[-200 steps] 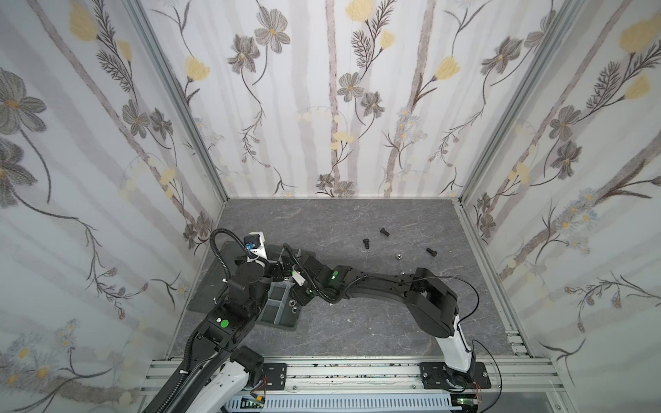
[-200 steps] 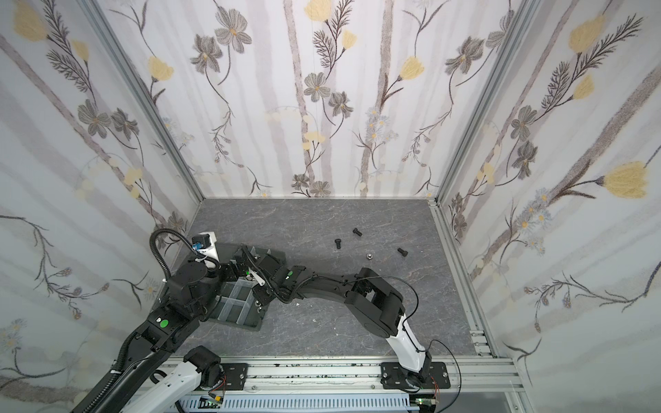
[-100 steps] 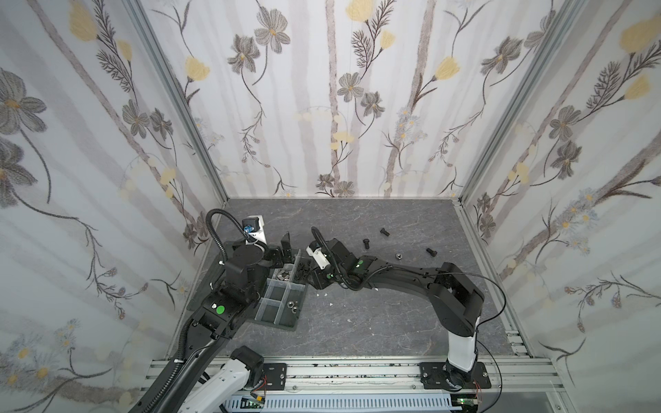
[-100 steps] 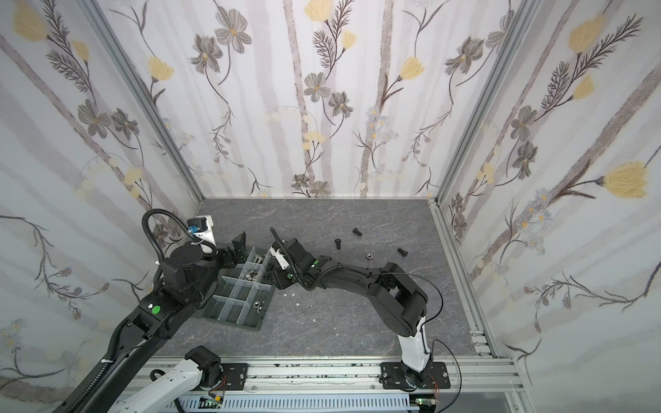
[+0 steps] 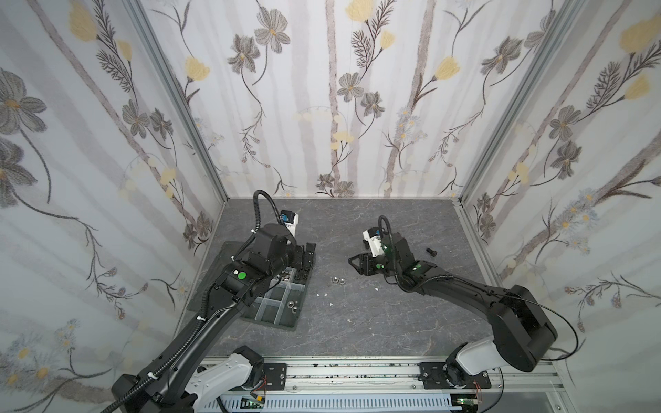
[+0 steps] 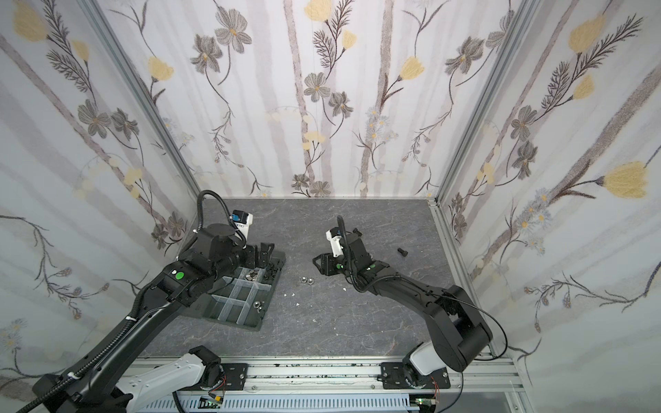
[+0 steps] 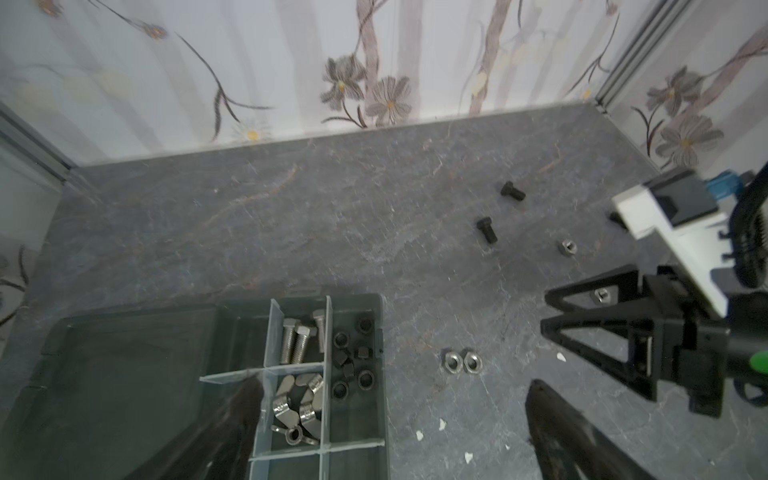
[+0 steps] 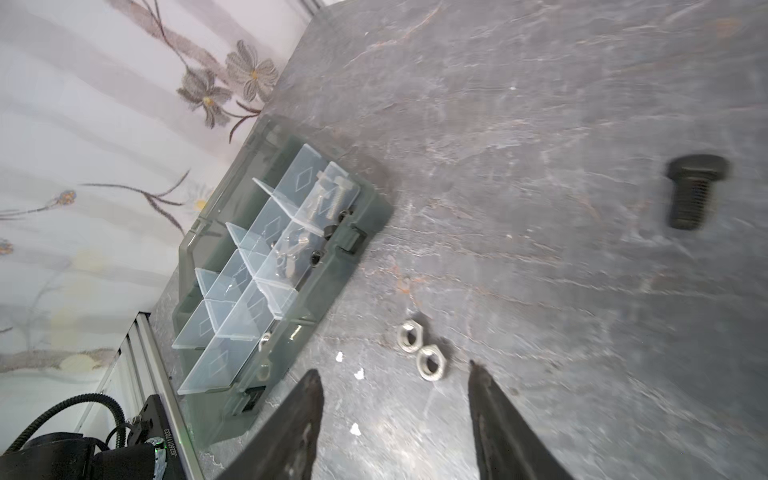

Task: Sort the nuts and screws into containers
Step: 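Reach the left gripper to the hex nuts while the right arm draws back, then lower the left gripper onto a silver hex nut and close on it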

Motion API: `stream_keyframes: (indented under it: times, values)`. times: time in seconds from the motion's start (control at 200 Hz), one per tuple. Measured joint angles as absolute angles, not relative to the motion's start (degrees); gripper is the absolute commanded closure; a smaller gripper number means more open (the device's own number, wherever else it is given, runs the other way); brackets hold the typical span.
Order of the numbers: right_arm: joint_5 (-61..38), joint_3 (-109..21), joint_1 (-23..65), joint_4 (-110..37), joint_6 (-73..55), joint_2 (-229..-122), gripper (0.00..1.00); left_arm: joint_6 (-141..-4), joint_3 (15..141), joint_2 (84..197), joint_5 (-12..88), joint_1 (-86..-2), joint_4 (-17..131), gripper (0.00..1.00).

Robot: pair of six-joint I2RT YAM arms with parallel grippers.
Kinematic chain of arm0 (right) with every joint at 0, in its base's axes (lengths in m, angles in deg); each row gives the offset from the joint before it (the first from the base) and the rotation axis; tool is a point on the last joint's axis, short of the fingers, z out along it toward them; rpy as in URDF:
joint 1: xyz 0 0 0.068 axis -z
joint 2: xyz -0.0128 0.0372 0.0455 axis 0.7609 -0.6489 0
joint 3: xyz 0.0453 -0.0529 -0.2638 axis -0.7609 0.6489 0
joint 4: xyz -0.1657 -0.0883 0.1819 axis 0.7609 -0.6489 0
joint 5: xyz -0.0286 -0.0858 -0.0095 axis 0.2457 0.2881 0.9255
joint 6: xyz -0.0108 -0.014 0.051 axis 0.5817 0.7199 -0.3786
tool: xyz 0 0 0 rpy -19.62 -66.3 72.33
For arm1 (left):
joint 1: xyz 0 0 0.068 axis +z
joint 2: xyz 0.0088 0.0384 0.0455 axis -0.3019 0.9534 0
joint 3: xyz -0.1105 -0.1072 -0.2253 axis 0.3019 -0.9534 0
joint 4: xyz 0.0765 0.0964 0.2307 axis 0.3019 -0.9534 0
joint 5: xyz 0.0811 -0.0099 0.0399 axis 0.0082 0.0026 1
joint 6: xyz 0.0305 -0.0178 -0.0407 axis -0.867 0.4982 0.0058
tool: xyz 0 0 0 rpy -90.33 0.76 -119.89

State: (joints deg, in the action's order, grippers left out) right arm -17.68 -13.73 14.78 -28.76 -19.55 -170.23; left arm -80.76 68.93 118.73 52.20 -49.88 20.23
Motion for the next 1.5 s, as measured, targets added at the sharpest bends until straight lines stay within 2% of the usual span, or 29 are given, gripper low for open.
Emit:
stream_keyframes:
  times: [0.27,0.555,0.754,1.089,1.209,1.499]
  values:
    - [-16.48,0.04,26.38,-22.86,-23.84,-158.03,0.42,-78.22,69.56,129.41,51.64,-54.43,17.98,0.21]
    - [-16.39,5.81,29.05,-17.70,-27.73,-152.55,0.44,-76.24,69.91,141.24,51.70,-56.64,19.03,0.26]
    - [-14.16,9.26,29.77,-15.03,-29.32,-147.65,0.45,-74.90,70.26,147.16,50.85,-57.99,20.82,0.41]
    - [-11.91,11.01,30.32,-12.65,-31.09,-147.15,0.44,-73.87,70.35,154.88,50.24,-59.83,24.27,0.52]
    - [-11.91,11.03,30.38,-12.56,-31.12,-147.41,0.45,-73.77,70.33,156.56,50.24,-59.83,24.86,0.59]
    - [-11.91,11.03,30.38,-12.19,-31.12,-147.43,0.44,-73.26,68.60,157.98,49.30,-59.90,26.81,0.59]
